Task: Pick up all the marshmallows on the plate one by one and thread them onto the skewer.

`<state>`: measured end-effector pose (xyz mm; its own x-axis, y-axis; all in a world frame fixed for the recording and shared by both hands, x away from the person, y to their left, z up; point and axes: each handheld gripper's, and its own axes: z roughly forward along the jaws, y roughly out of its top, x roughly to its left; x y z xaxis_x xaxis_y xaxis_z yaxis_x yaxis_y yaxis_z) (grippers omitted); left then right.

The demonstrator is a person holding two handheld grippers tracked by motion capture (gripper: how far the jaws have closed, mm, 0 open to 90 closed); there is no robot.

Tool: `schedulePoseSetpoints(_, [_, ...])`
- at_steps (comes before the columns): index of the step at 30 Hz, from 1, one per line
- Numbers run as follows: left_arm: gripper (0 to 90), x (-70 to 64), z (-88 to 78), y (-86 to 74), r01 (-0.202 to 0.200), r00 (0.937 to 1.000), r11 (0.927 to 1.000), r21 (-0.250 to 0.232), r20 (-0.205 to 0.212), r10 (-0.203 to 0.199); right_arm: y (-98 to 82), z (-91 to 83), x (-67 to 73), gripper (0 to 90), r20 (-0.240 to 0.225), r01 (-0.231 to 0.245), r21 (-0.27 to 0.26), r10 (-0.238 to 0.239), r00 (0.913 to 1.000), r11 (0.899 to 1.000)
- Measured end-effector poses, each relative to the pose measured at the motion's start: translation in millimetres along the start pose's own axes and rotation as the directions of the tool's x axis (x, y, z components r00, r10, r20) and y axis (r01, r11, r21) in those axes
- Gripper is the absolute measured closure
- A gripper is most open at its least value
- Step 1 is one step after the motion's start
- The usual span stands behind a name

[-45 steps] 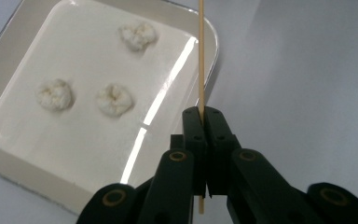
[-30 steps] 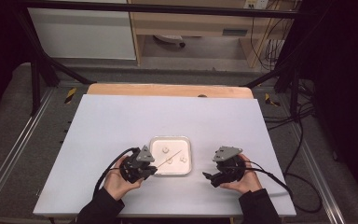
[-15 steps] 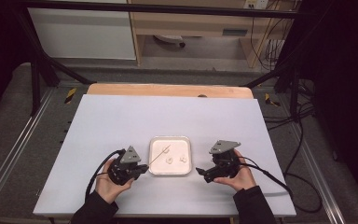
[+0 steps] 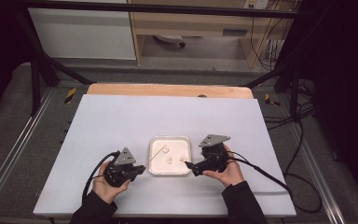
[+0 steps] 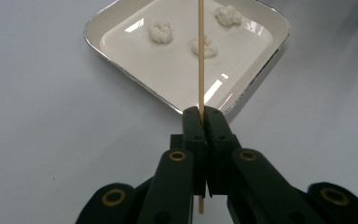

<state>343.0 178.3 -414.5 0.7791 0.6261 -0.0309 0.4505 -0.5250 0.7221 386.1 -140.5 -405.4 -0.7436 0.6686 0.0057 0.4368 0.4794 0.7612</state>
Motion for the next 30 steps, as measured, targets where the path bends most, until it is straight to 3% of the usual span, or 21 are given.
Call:
schedulePoseSetpoints(7, [88.7,0.6,-1.4,-0.8,0.008,1.0,0.9998,-0.02,0.001,-0.008,9.0,9.6,1.2,3.9,-0.022,-0.026,-0.033,0.026,0.9994,0.999])
schedulePoseSetpoints(13, [88.7,0.7,-1.7,-0.5,0.013,0.9999,0.9995,-0.03,0.003,-0.013,14.3,21.3,1.1,9.6,-0.04,-0.036,-0.027,0.035,0.9986,0.999])
schedulePoseSetpoints(19, [88.7,0.6,-0.9,-0.5,0.017,0.9999,0.9993,-0.033,0.005,-0.016,14.9,34.1,2.1,20.6,-0.068,-0.037,0.0,0.037,0.997,0.999])
schedulePoseSetpoints(26, [88.7,-0.5,1.1,-0.8,0.015,0.9999,0.9993,-0.034,0.008,-0.015,10.2,44.1,2.8,35.2,-0.086,0.001,0.044,0.003,0.9963,0.999])
schedulePoseSetpoints(30, [88.7,-0.9,1.5,-0.6,0.013,0.9999,0.9992,-0.037,0.009,-0.013,7.8,48.2,3.1,44.0,-0.074,0.012,0.062,-0.007,0.9972,0.998])
